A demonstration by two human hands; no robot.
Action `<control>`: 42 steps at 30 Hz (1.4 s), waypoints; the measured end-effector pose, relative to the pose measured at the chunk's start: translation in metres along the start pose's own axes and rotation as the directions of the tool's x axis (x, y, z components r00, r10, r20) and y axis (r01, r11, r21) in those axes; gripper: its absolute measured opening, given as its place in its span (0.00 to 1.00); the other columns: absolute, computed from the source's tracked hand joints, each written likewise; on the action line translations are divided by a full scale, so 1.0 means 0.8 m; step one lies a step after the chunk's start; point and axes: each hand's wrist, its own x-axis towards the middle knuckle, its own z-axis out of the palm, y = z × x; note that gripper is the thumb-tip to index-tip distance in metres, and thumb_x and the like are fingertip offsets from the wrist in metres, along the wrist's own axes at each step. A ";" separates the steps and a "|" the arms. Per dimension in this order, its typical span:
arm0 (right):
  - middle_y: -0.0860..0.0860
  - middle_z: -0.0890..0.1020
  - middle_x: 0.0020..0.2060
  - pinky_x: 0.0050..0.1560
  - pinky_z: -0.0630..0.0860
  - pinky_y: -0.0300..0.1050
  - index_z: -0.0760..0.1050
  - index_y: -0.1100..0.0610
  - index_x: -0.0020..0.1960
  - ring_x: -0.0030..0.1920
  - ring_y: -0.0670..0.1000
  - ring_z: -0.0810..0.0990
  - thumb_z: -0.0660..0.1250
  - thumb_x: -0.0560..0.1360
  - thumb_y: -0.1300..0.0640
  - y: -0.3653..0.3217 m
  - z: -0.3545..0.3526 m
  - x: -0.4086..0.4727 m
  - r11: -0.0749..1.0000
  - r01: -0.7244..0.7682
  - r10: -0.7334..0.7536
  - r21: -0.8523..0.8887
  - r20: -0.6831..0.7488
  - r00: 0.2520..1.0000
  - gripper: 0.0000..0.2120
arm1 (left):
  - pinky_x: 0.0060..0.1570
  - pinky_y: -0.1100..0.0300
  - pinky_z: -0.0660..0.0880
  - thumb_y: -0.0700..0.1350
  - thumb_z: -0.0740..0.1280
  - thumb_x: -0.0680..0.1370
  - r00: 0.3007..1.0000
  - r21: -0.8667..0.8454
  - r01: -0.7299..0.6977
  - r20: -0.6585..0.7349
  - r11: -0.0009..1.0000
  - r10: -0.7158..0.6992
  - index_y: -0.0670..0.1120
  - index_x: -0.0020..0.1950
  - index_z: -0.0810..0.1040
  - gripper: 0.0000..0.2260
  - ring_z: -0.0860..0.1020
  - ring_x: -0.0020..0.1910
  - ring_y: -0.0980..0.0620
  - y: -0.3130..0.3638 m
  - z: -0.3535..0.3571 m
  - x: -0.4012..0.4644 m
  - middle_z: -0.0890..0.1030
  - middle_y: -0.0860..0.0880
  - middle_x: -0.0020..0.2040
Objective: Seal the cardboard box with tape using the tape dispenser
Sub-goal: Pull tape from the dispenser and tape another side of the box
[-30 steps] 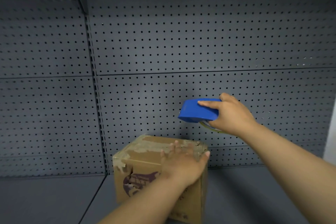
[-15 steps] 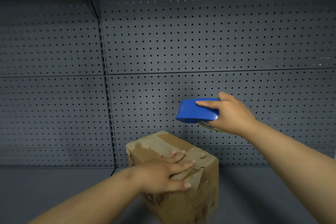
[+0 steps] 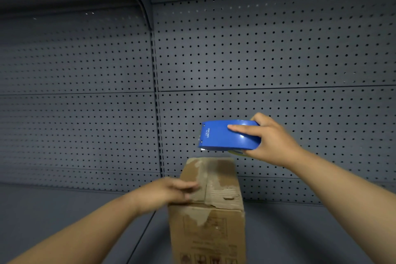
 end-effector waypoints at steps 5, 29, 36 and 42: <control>0.53 0.70 0.42 0.44 0.70 0.43 0.70 0.37 0.63 0.44 0.53 0.70 0.75 0.65 0.58 -0.008 0.010 0.000 0.991 0.120 -0.117 0.055 -0.050 0.992 0.32 | 0.57 0.56 0.71 0.50 0.56 0.81 0.865 -0.745 -0.119 -0.403 0.657 -0.300 0.43 0.61 0.73 0.15 0.77 0.57 0.47 0.015 -0.010 0.025 0.77 0.43 0.59; 0.49 0.66 0.39 0.41 0.65 0.31 0.61 0.32 0.63 0.41 0.41 0.68 0.76 0.64 0.55 -0.035 0.008 -0.018 0.985 0.174 -0.173 0.003 -0.093 0.980 0.38 | 0.32 0.63 0.78 0.48 0.64 0.78 0.895 -0.728 -0.120 -0.373 0.675 -0.243 0.41 0.53 0.78 0.12 0.84 0.37 0.54 0.024 -0.025 0.048 0.85 0.46 0.41; 0.43 0.65 0.38 0.42 0.67 0.31 0.62 0.28 0.63 0.40 0.41 0.69 0.75 0.64 0.47 -0.045 0.001 -0.029 0.993 0.100 -0.102 0.068 0.036 0.994 0.34 | 0.24 0.71 0.72 0.47 0.60 0.80 0.825 -0.489 -0.134 -0.536 0.862 -0.176 0.44 0.38 0.76 0.13 0.78 0.30 0.54 0.028 -0.018 0.027 0.80 0.47 0.34; 0.43 0.64 0.39 0.44 0.69 0.34 0.61 0.25 0.59 0.41 0.42 0.68 0.74 0.65 0.47 -0.056 -0.020 -0.057 0.997 0.033 -0.045 0.075 0.166 0.985 0.31 | 0.30 0.69 0.74 0.45 0.61 0.80 0.822 -0.479 -0.102 -0.534 0.872 -0.197 0.43 0.36 0.76 0.14 0.75 0.30 0.53 0.038 0.007 0.006 0.78 0.47 0.32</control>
